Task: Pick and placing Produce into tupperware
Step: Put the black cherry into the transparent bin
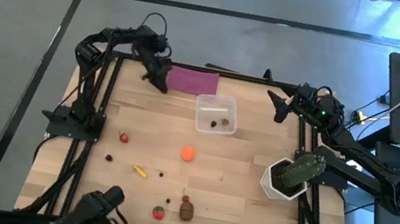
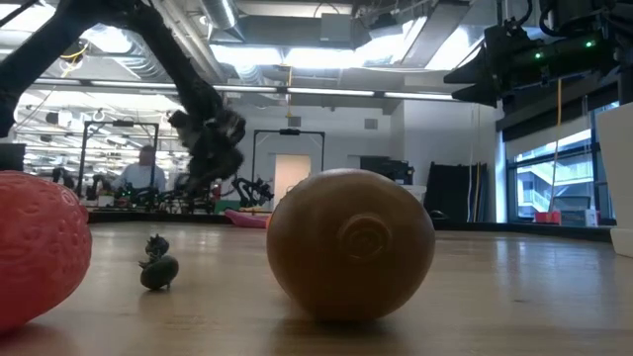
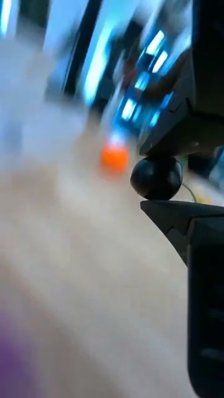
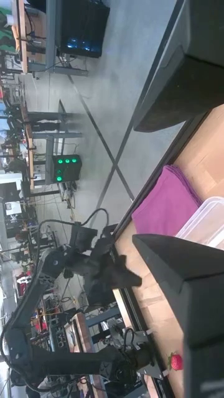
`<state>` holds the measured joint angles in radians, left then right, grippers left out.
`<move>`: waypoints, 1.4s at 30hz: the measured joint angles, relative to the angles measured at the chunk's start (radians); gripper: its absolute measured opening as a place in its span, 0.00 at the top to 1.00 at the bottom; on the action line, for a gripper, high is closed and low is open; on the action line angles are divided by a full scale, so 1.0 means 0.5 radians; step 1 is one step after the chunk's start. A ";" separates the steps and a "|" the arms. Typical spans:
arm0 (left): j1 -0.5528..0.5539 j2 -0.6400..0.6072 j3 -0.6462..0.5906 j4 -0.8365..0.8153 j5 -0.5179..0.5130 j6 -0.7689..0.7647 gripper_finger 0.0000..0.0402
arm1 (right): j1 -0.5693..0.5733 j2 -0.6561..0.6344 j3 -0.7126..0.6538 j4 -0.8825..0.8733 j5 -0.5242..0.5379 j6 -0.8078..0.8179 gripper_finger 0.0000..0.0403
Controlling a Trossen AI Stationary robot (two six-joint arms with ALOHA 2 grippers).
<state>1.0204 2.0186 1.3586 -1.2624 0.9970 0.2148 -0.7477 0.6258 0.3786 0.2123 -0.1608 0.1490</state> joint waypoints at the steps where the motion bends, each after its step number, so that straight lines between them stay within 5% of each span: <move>1: -0.042 0.000 0.000 0.007 0.129 0.062 0.75 | 0.000 0.000 0.000 0.000 0.000 0.000 0.30; 5: -0.271 0.000 0.000 0.268 0.293 0.135 0.78 | 0.000 0.000 0.000 0.001 0.000 0.002 0.30; 15: -0.931 0.000 0.122 1.459 0.568 -0.429 0.76 | 0.000 0.000 0.000 0.001 0.000 0.028 0.30; 21: -1.192 0.000 0.429 1.509 -0.127 -0.450 0.79 | 0.000 0.000 0.000 0.001 -0.001 0.060 0.30; 29: -1.396 -0.001 0.630 1.428 -1.390 -0.466 0.75 | 0.000 0.000 0.001 0.001 0.000 0.060 0.30; 36: -1.444 0.016 0.616 1.332 -1.766 -0.586 0.78 | 0.000 0.000 0.001 0.001 -0.001 0.060 0.30; 42: -1.423 0.016 0.525 1.340 -1.831 -0.681 0.73 | 0.000 0.000 0.001 0.001 -0.001 0.061 0.30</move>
<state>0.3086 2.0266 1.6209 -0.5924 0.0814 -0.1254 -0.7475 0.6258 0.3789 0.2127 -0.1612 0.1792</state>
